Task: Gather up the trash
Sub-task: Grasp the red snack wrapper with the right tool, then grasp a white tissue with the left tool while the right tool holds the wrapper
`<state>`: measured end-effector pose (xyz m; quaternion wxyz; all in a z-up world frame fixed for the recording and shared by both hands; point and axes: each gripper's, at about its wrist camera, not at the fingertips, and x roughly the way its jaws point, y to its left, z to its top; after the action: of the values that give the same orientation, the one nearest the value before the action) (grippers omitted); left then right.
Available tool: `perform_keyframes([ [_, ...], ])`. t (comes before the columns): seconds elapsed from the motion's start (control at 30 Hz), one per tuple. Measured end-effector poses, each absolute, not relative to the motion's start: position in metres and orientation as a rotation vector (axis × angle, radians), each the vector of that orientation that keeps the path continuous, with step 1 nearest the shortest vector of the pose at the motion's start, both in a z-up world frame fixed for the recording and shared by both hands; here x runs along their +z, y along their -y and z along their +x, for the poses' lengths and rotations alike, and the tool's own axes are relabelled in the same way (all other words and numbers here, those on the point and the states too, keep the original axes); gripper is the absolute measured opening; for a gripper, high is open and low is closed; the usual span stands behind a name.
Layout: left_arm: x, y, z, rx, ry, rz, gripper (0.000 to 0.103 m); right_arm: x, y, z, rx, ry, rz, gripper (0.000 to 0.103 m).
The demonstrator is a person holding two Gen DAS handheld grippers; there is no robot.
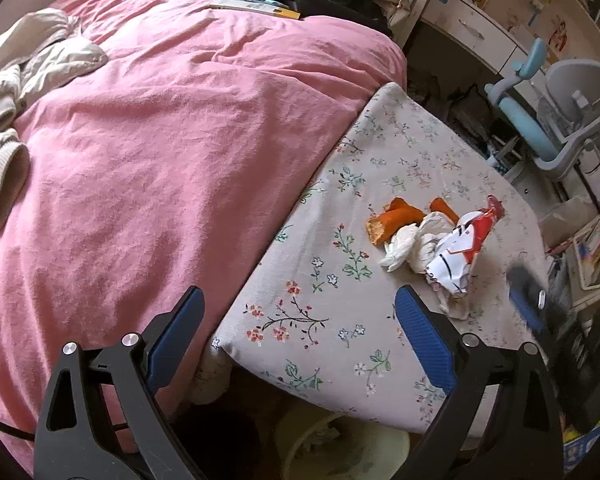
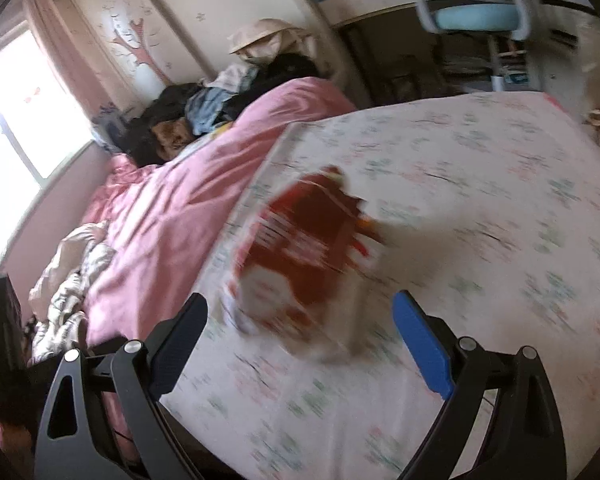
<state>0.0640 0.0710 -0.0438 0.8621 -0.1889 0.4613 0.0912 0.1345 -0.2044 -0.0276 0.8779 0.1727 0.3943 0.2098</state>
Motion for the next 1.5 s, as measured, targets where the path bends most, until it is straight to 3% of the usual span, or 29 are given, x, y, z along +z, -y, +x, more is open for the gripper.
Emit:
perform_keyframes([
  [0.17,-0.045,-0.062,0.071,0.211,-0.976,-0.334,0.092,-0.035,0.175,0.170,0.416,-0.887,0.348,0.090],
  [0.2,-0.046,-0.060,0.073,0.211,-0.978,-0.320,0.092,-0.037,0.175,0.174,0.412,-0.900,0.339,0.083],
  [0.23,-0.046,-0.058,0.076,0.209,-0.979,-0.307,0.092,-0.042,0.177,0.179,0.429,-0.927,0.338,0.056],
  [0.27,-0.046,-0.055,0.078,0.205,-0.981,-0.297,0.092,-0.044,0.181,0.179,0.444,-0.946,0.351,0.046],
  [0.43,-0.045,-0.038,0.091,0.152,-0.987,-0.233,0.092,-0.034,0.218,0.156,0.498,-0.940,0.351,0.021],
  [0.6,-0.047,-0.024,0.113,0.086,-1.012,-0.204,0.086,-0.024,0.265,0.123,0.508,-0.932,0.390,0.018],
  [0.97,-0.079,-0.002,0.151,0.082,-1.114,-0.120,0.086,-0.033,0.292,0.110,0.517,-0.903,0.465,0.017],
  [1.03,-0.082,0.002,0.154,0.052,-1.120,-0.128,0.070,-0.032,0.296,0.109,0.523,-0.893,0.477,0.017],
  [1.07,-0.084,0.003,0.155,0.040,-1.129,-0.131,0.043,-0.032,0.297,0.108,0.527,-0.888,0.487,0.017],
  [1.17,-0.085,0.004,0.152,0.015,-1.136,-0.141,0.002,-0.030,0.298,0.108,0.540,-0.872,0.501,0.017],
  [1.5,-0.069,-0.015,0.125,-0.052,-1.101,-0.259,0.002,-0.022,0.294,0.098,0.587,-0.831,0.524,0.017],
])
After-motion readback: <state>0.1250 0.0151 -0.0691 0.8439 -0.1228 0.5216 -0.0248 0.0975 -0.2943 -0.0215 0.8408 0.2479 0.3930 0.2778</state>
